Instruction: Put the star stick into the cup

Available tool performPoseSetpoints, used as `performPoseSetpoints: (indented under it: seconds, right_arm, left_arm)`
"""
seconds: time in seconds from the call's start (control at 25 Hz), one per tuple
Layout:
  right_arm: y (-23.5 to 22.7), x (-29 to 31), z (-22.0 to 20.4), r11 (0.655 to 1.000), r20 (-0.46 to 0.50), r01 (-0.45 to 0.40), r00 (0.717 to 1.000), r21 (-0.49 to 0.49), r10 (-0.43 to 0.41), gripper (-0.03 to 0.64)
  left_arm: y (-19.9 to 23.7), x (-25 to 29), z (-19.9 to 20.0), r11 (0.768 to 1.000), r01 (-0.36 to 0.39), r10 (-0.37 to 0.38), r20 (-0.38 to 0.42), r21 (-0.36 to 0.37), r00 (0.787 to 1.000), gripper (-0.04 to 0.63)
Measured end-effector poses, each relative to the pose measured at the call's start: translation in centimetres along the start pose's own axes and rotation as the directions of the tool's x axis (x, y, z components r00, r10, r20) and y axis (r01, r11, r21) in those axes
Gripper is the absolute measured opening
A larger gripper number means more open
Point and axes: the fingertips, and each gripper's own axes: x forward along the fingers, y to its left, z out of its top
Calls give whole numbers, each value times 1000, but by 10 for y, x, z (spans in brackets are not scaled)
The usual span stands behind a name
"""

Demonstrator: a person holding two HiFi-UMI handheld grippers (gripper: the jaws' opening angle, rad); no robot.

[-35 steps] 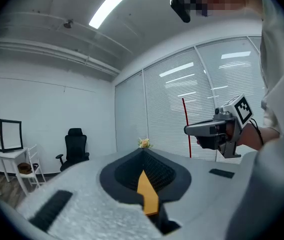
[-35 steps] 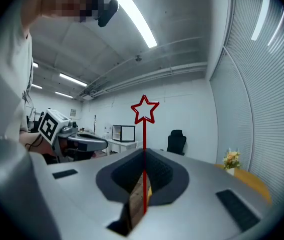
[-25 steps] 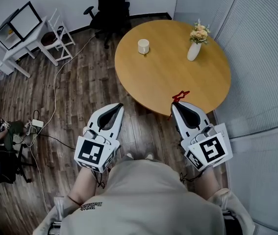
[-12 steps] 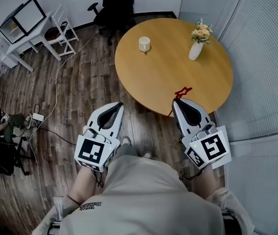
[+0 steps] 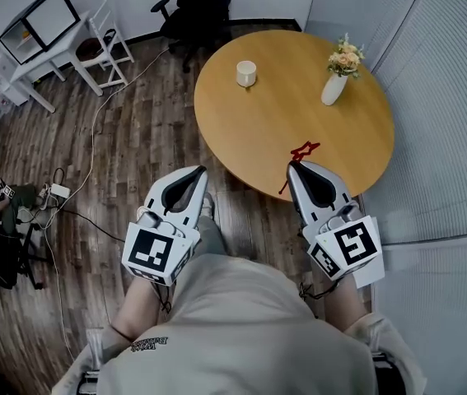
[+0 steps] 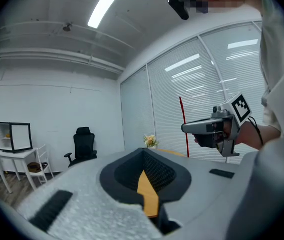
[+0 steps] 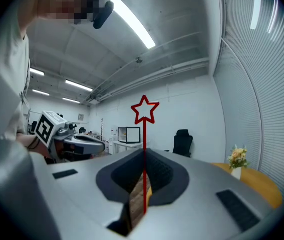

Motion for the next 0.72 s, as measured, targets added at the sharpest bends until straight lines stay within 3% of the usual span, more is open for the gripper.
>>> performPoseSetpoints:
  seconds: [0.36, 0.72]
  right_arm:
    - [-17, 44, -3, 998, -11, 26, 1000, -59, -27, 29]
    - [-52, 105, 3, 998, -15, 61, 998, -13, -61, 29]
  left_arm:
    - [35, 34, -2, 1000, 28, -28, 24, 7, 999, 20]
    - [88, 88, 2, 997, 78, -78, 18, 10, 997, 20]
